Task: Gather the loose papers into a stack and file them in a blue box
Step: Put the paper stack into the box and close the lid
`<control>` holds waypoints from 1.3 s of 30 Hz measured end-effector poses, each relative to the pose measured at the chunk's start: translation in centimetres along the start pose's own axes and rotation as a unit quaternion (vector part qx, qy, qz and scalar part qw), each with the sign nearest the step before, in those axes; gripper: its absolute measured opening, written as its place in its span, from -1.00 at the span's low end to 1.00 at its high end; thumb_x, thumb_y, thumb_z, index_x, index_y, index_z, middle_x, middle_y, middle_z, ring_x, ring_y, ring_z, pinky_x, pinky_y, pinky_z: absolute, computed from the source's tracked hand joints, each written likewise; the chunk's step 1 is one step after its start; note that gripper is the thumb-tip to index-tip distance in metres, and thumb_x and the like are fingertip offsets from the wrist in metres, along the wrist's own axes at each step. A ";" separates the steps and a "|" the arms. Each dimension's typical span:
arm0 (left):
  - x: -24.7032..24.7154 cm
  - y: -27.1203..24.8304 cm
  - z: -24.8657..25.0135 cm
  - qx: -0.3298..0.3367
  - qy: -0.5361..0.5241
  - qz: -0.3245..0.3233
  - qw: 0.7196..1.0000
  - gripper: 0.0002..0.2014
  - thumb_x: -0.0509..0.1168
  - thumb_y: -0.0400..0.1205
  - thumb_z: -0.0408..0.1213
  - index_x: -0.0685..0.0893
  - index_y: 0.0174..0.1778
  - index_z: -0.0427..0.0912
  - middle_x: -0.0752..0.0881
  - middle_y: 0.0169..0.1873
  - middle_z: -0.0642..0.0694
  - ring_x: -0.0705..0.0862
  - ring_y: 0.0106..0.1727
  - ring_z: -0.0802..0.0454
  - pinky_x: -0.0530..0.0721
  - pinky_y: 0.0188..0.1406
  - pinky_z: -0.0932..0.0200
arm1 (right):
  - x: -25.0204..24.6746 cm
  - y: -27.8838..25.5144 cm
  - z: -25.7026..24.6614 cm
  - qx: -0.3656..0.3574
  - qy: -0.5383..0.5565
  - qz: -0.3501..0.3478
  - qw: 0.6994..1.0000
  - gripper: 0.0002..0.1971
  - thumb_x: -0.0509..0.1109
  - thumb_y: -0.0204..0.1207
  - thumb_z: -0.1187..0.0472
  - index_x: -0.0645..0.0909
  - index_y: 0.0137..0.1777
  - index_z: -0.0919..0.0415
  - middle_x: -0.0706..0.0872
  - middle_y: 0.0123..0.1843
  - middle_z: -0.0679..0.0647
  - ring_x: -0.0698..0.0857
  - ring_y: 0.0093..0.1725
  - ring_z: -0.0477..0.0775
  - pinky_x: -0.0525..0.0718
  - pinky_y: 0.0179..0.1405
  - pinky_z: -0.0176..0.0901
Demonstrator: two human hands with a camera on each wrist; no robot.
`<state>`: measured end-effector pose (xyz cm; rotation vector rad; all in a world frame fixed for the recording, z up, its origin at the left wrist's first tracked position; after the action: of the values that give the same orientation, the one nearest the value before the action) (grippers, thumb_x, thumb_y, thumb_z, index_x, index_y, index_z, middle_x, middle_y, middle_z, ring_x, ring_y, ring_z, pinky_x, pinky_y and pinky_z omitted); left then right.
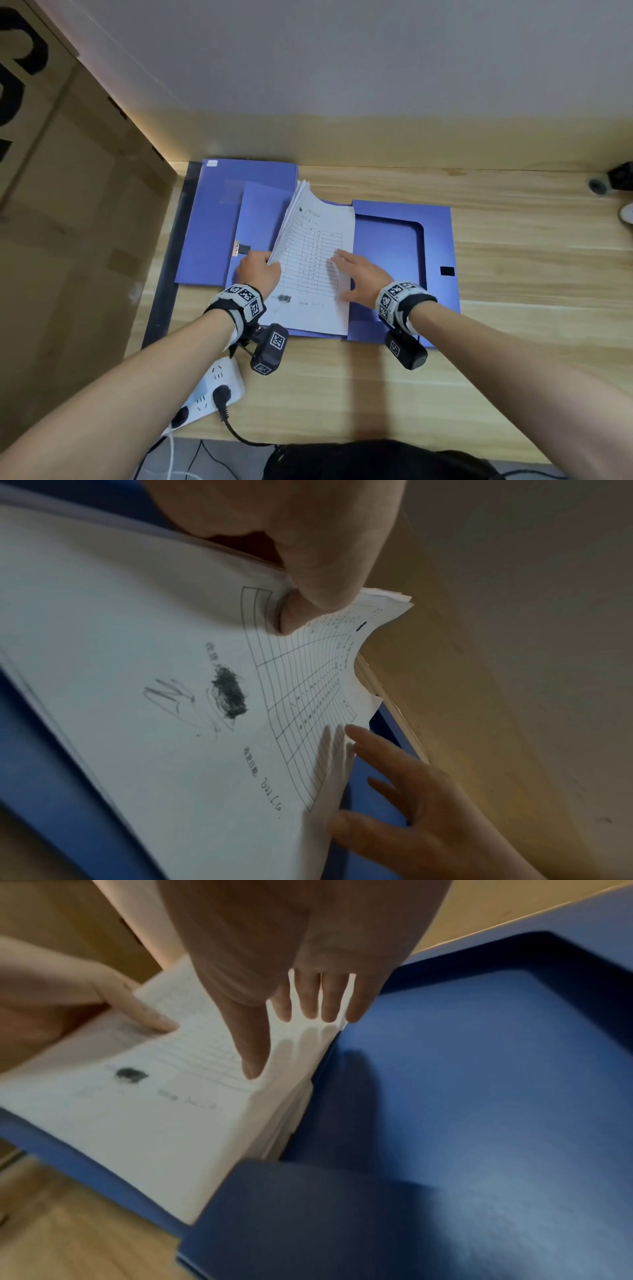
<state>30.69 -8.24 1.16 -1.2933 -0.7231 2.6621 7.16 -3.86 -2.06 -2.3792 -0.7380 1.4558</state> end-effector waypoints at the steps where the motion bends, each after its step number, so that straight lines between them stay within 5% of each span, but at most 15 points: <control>1: 0.0 0.0 0.0 0.000 -0.004 0.001 1.000 -0.77 0.27 0.61 -0.31 0.67 -0.39 -0.13 0.70 -0.40 -0.04 0.55 -0.49 0.00 0.38 -0.55 0.29 | 0.4 0.4 0.0 0.002 -0.010 -0.009 1.000 -0.09 0.55 0.42 0.08 0.12 0.70 0.03 0.04 0.77 -0.03 0.17 0.70 0.09 0.39 0.56 0.01; 5: -0.1 -0.2 -0.1 0.004 -0.021 0.011 1.000 -0.73 0.27 0.61 -0.36 0.60 -0.45 -0.19 0.79 -0.27 -0.30 0.43 -0.56 0.08 0.27 -0.61 0.33 | 1.6 1.1 0.1 -0.007 -0.067 -0.005 0.998 0.04 0.61 0.35 0.02 0.05 0.72 0.11 -0.04 0.78 0.03 0.13 0.71 0.13 0.35 0.59 0.01; 10: -0.1 -0.2 -0.4 -0.001 -0.023 0.007 1.000 -0.77 0.26 0.62 -0.34 0.68 -0.35 -0.24 0.76 -0.34 -0.10 0.47 -0.54 0.12 0.31 -0.62 0.31 | 1.8 1.1 0.1 0.001 -0.082 0.017 0.996 0.10 0.62 0.30 -0.10 0.04 0.71 0.11 -0.08 0.78 0.07 0.04 0.73 0.13 0.26 0.65 0.06; 14: 0.2 -0.3 -0.6 -0.003 -0.029 0.007 1.000 -0.81 0.28 0.63 -0.34 0.78 -0.22 -0.23 0.74 -0.36 -0.01 0.53 -0.50 0.12 0.39 -0.62 0.31 | -0.1 1.6 0.3 0.032 -0.012 0.042 0.999 -0.04 0.37 0.50 -0.23 -0.03 0.73 0.14 -0.07 0.78 0.09 0.01 0.74 0.11 0.09 0.68 0.01; 17: 0.4 -0.3 -0.6 -0.002 -0.034 0.002 0.999 -0.82 0.29 0.62 -0.34 0.78 -0.23 -0.20 0.74 -0.37 -0.03 0.53 -0.49 0.06 0.42 -0.60 0.30 | -2.1 3.0 0.8 0.055 -0.019 0.049 0.997 -0.24 0.23 0.63 -0.08 0.00 0.72 0.17 -0.07 0.78 0.08 0.06 0.73 0.14 0.24 0.65 0.08; 23: 0.7 -0.3 -0.5 -0.006 -0.053 -0.001 0.999 -0.81 0.29 0.61 -0.34 0.79 -0.19 -0.31 0.75 -0.39 -0.05 0.53 -0.43 -0.01 0.45 -0.54 0.27 | -3.3 5.2 1.0 0.089 -0.068 0.025 0.993 -0.51 0.14 0.62 -0.05 0.28 0.47 0.17 0.20 0.69 0.07 0.32 0.48 0.23 0.54 0.26 0.15; 29: 1.1 -0.4 -0.5 -0.020 -0.069 -0.013 0.997 -0.84 0.30 0.60 -0.33 0.75 -0.25 -0.27 0.76 -0.33 -0.11 0.53 -0.39 -0.04 0.52 -0.43 0.19 | -3.6 5.6 1.7 0.117 0.008 0.018 0.993 -0.39 0.14 0.66 -0.08 0.16 0.62 0.19 0.11 0.73 0.00 0.20 0.60 0.26 0.44 0.46 0.23; 34: 1.2 -0.4 -0.2 -0.029 -0.063 -0.014 0.998 -0.84 0.33 0.58 -0.31 0.81 -0.18 -0.25 0.85 -0.26 -0.14 0.61 -0.37 -0.05 0.62 -0.39 0.17 | -4.0 5.5 2.2 0.110 0.001 0.010 0.994 -0.50 0.15 0.64 -0.01 0.26 0.52 0.17 0.11 0.74 -0.04 0.25 0.55 0.26 0.52 0.35 0.28; 39: 2.5 -0.3 0.4 -0.035 -0.071 -0.024 0.997 -0.83 0.31 0.57 -0.30 0.81 -0.18 -0.25 0.85 -0.26 -0.12 0.62 -0.38 -0.06 0.65 -0.38 0.14 | -4.4 4.6 3.4 0.118 0.036 0.057 0.991 -0.50 0.19 0.63 0.10 0.33 0.57 0.16 0.21 0.72 0.00 0.26 0.63 0.19 0.46 0.47 0.19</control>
<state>28.75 -7.44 -0.23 -1.0953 -0.8612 2.7347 3.86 -10.25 -2.44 -2.3091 -0.3942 1.4042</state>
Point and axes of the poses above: each hand's wrist, its own y-axis towards the middle knuckle, its own x-axis out of the palm, z = x × y, the point moved 1 cm from there along y, towards the middle knuckle
